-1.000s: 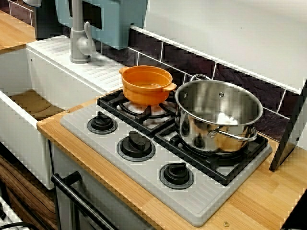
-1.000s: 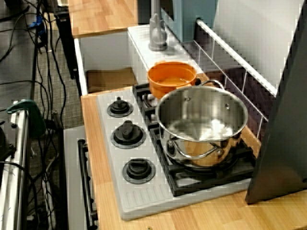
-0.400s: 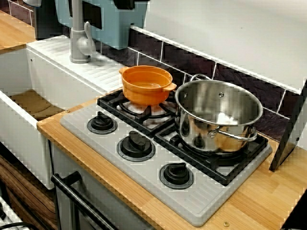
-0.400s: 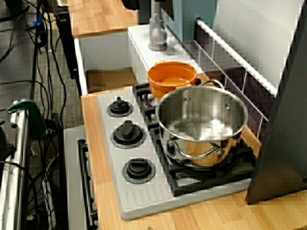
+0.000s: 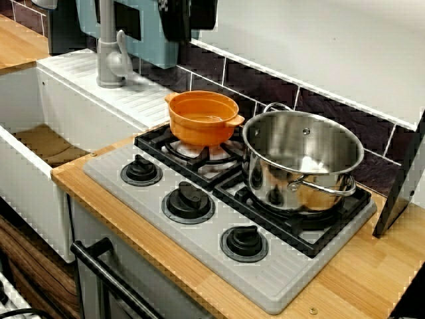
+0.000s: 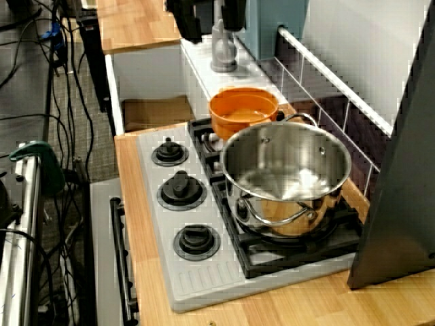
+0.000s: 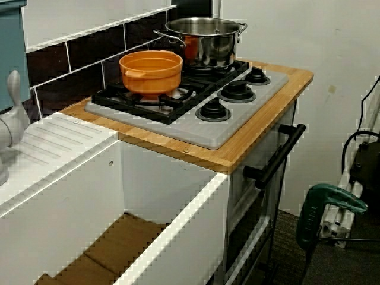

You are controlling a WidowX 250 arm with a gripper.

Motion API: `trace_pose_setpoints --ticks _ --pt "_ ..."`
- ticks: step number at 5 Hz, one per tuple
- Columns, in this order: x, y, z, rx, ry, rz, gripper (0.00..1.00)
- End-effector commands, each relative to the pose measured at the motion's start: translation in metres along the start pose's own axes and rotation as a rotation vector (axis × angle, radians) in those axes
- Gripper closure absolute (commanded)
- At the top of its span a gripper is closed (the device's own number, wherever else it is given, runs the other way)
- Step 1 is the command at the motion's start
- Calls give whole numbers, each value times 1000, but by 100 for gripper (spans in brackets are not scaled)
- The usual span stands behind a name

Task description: Lift pot from stove

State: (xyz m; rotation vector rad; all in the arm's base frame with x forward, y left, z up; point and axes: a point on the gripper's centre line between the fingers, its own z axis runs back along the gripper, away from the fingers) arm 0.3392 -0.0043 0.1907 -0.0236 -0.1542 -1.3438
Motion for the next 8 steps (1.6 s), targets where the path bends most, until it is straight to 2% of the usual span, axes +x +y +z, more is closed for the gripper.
trace_pose_setpoints --ticks 1,2,3,4,8 --pt "-12 11 -31 15 21 -34 0" --pt "-22 10 -41 38 27 -41 0" --pt "-24 3 -55 53 72 -74 0" --pt "-27 -9 -69 39 91 -87 0" --pt "-33 -11 -87 38 100 -35 0"
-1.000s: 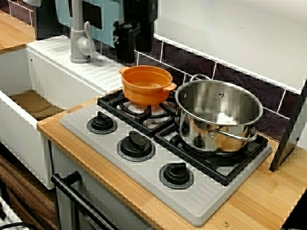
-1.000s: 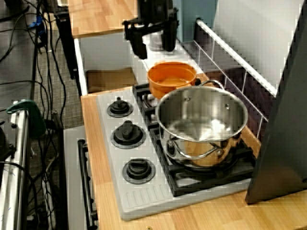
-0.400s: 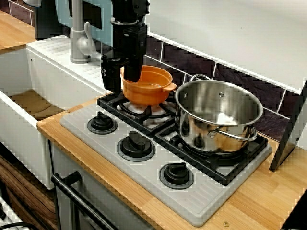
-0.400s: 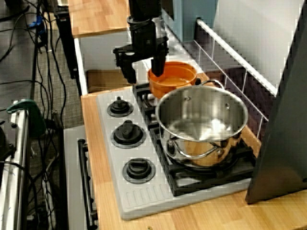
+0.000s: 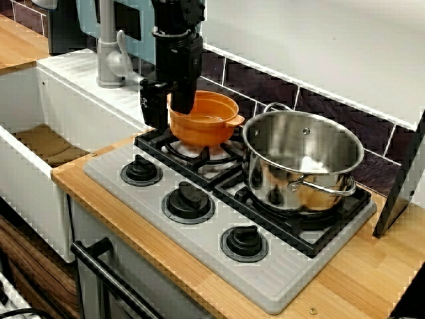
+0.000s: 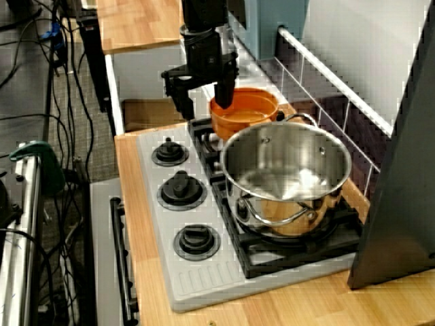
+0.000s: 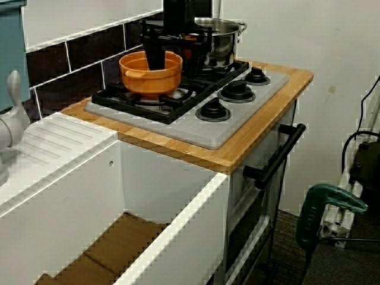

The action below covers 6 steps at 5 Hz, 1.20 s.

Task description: Lift pot from stove

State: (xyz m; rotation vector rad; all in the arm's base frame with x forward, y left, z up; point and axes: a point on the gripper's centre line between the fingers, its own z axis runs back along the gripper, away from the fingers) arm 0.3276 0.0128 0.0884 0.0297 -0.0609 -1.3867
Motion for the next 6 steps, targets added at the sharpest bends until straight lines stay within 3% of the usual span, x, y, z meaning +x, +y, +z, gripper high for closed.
trace_pose_setpoints --ticks 1,2,3,4,6 --pt "-1 1 8 66 20 15 0" --pt "0 -1 3 71 30 23 0" --pt "1 -5 -1 84 27 44 35" --pt "2 -7 -4 88 17 59 100" --pt "0 -4 0 66 11 69 100"
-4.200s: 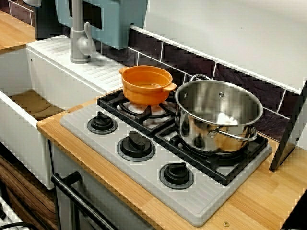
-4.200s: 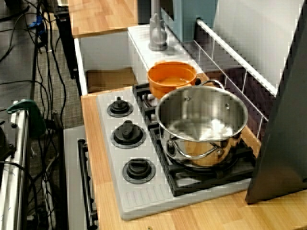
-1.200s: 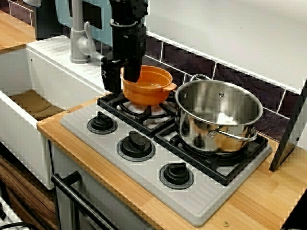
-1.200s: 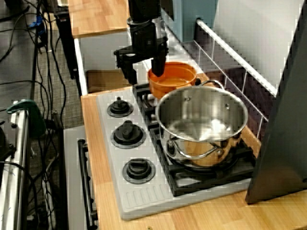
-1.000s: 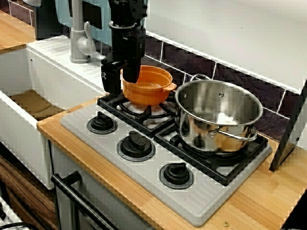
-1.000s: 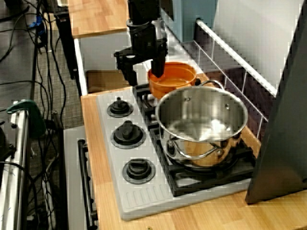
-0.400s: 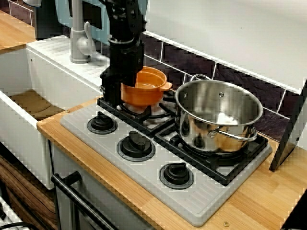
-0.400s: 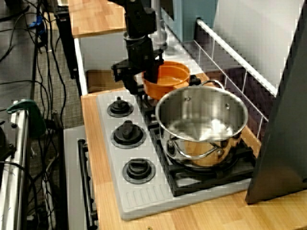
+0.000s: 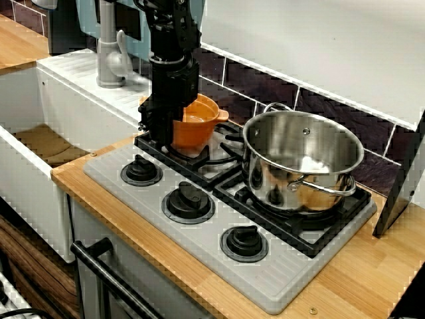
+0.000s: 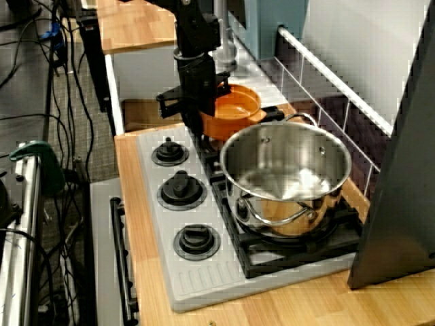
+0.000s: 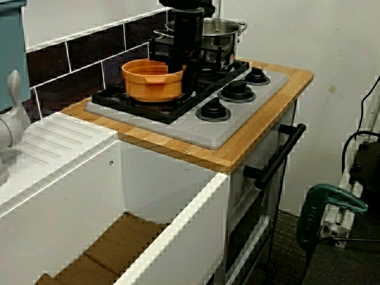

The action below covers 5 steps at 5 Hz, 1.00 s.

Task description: Lift pot from stove

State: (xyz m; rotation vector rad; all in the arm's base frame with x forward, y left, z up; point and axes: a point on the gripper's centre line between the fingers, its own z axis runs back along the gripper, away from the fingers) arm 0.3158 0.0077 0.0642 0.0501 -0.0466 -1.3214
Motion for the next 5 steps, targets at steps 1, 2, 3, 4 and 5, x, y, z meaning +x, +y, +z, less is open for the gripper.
trace_pose_setpoints --ticks 1,2,3,4,5 --pt "-3 12 28 52 -21 6 100" --pt "-4 12 38 54 -35 7 100" --pt "-5 11 52 62 -55 7 100" --pt "-5 10 64 63 -75 12 100" --pt "-4 10 73 70 -88 11 100"
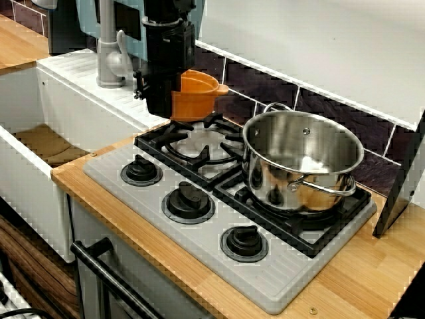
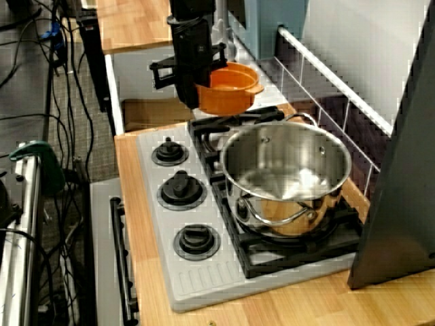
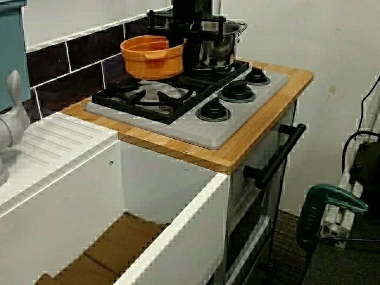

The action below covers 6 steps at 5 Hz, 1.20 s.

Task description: Lift pot from stove

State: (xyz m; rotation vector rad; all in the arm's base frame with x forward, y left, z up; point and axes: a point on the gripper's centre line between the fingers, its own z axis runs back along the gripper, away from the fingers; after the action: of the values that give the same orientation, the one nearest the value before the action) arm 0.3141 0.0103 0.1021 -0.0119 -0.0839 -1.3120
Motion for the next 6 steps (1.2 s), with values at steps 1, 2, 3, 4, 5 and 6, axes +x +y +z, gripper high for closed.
trace_pose_setpoints --ticks 1,2,3,4,5,6 --pt "1 8 43 99 -39 -2 100" --pt "2 6 53 108 -54 -4 100" --pt "4 3 65 118 -71 -10 100" --pt "6 -1 72 124 -80 -16 100" --pt "9 -4 82 138 -91 -23 100" --pt "11 -5 98 149 -112 -29 100"
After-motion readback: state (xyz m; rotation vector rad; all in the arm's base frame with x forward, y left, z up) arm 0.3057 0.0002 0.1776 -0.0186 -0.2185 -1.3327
